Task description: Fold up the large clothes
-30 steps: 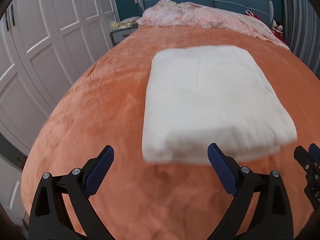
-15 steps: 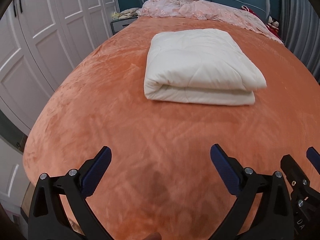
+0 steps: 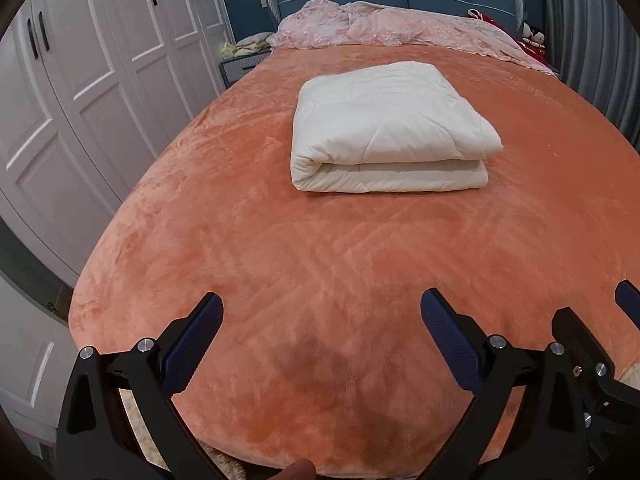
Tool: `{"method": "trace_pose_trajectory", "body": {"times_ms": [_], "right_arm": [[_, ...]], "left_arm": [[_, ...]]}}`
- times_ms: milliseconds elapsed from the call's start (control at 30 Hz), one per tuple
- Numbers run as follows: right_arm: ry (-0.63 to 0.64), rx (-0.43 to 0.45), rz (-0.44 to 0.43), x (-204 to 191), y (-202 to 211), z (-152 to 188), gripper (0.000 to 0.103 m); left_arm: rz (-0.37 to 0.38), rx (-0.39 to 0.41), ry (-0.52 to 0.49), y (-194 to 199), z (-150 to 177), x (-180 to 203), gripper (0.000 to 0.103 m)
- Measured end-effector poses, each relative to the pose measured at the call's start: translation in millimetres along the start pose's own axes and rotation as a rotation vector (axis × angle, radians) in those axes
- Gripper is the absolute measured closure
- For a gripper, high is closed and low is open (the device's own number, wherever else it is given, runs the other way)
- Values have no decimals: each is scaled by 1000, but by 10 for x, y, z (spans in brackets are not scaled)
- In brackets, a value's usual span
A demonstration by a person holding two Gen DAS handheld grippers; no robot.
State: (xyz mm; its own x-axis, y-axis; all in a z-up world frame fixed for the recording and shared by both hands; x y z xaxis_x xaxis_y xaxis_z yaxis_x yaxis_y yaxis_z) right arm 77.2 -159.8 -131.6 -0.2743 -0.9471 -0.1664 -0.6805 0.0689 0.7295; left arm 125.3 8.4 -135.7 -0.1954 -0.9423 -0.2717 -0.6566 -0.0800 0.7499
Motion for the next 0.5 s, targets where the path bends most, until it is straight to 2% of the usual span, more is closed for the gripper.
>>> {"method": "trace_pose_trajectory", "body": {"times_ms": [500], "right_arm": [[2,31,-7,-39,177,4,24]], "left_arm": [[-25,25,3,196,18,-27,6]]}}
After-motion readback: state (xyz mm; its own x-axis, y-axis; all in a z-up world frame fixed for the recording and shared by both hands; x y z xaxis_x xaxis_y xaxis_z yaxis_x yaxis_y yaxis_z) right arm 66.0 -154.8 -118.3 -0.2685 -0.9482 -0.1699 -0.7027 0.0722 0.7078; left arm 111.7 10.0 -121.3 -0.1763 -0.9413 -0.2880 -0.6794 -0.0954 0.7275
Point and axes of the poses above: each gripper's, at about its wrist camera, not at the fingertips, and y roughly against the way its jaws point, x to its right, z to its underside, the point moved 9 cm from there along -y, roughly the way its jaws point, and after that the axes turned 11 degrees about -y, right-handed, at the moved point
